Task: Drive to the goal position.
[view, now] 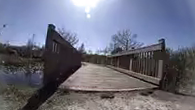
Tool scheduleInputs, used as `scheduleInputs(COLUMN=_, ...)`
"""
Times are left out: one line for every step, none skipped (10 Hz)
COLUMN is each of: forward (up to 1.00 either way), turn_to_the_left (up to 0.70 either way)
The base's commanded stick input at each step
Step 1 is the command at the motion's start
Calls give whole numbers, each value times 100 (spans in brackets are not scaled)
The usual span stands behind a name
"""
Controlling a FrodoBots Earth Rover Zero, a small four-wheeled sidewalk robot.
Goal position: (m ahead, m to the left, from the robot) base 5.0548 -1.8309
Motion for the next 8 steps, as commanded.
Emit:
scheduleInputs(forward=50, turn_to_the_left=0)
scheduleInputs(forward=50, turn_to_the_left=0)
scheduleInputs(forward=50, turn_to_the_left=0)
scheduleInputs(forward=50, turn_to_the_left=0)
scheduleInputs(forward=50, turn_to_the_left=10)
scheduleInputs(forward=50, turn_to_the_left=33)
scheduleInputs(forward=50, turn_to_the_left=19)
scheduleInputs(forward=50, turn_to_the_left=0)
